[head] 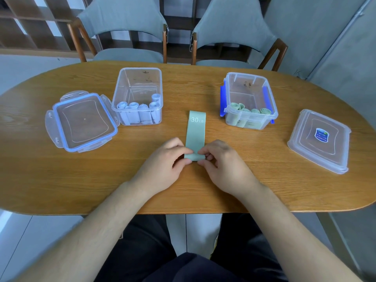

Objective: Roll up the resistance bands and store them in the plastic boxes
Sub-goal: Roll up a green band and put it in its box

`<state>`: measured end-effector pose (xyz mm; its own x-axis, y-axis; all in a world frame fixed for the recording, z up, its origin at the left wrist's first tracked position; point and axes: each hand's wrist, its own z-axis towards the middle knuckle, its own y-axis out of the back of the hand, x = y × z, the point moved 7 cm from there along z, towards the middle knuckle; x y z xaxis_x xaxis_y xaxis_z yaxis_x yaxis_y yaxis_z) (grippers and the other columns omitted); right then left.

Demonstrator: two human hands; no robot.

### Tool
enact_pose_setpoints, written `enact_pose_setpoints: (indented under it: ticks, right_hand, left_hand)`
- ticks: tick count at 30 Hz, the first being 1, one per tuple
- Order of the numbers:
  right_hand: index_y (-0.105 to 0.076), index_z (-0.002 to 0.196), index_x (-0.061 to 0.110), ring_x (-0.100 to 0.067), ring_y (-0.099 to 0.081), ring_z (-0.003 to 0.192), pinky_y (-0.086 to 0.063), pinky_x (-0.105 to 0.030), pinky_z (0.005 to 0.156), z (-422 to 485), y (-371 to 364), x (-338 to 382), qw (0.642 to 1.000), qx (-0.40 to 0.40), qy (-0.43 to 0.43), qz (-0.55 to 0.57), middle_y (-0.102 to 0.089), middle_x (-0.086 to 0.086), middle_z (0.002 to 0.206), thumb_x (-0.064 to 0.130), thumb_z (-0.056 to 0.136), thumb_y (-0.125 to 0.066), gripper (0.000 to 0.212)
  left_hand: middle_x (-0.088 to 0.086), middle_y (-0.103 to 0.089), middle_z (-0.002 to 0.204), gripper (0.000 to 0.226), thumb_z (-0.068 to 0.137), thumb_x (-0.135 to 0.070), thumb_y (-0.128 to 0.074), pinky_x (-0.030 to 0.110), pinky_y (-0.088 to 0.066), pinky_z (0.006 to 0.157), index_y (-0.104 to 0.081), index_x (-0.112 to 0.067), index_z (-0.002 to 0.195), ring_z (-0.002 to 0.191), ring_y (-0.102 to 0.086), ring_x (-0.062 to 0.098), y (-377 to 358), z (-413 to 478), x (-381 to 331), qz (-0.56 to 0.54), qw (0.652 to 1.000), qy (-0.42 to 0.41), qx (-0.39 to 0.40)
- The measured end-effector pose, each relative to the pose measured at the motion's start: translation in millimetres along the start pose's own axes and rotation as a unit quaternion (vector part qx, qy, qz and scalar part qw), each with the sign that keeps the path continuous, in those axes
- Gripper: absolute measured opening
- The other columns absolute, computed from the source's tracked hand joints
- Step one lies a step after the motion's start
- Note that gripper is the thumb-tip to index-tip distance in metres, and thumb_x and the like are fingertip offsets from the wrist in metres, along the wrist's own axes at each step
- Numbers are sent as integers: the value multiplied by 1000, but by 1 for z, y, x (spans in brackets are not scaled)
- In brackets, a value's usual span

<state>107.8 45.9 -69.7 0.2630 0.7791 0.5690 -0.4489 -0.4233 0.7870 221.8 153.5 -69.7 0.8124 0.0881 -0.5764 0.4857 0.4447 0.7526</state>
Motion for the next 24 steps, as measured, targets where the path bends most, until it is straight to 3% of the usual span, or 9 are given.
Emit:
enact_pose_setpoints:
  ticks: [6, 10, 13, 18, 24]
  right_hand:
    - [-67, 106, 19, -2, -57, 81, -41, -8, 73, -26, 6, 8, 999, 40, 10, 34, -57, 11, 94, 17, 87, -74, 20]
    - [-65, 102, 17, -3, -55, 81, -42, -10, 77, -31, 6, 8, 999, 30, 12, 38, -57, 9, 94, 16, 88, -72, 16]
    - [-69, 102, 16, -7, -55, 85, -47, -19, 82, -27, 5, 5, 999, 22, 12, 21, -54, 5, 100, 20, 91, -69, 12]
    - [-71, 99, 14, -10, -55, 85, -50, -30, 84, -19, 2, -2, 999, 20, -3, 26, -53, 3, 100, 21, 95, -63, 11]
    - [-68, 105, 16, -6, -54, 83, -47, -18, 81, -22, 8, 6, 997, -21, 50, 60, -53, 8, 100, 17, 91, -69, 14]
  left_hand:
    - [-17, -55, 101, 22, 95, -25, -66, 12, -40, 81, -68, -23, 117, 91, -55, 0, -1, -28, -15, -24, 999, -14, 23]
    - [-12, -57, 104, 16, 98, -23, -62, 24, -46, 87, -69, -17, 110, 96, -56, 6, -3, -32, -20, 1, 999, -43, 17]
    - [-7, -57, 106, 16, 98, -19, -61, 27, -45, 90, -72, -13, 109, 98, -57, 11, -3, -27, -18, 17, 998, -53, 0]
    - [-8, -58, 108, 21, 99, -22, -62, 31, -48, 88, -69, -15, 117, 98, -59, 11, -2, -19, -20, 28, 997, -67, -4]
    - [-12, -59, 105, 22, 99, -33, -55, 42, -47, 85, -70, -23, 111, 100, -56, 13, -6, -11, -12, 58, 996, -70, 12]
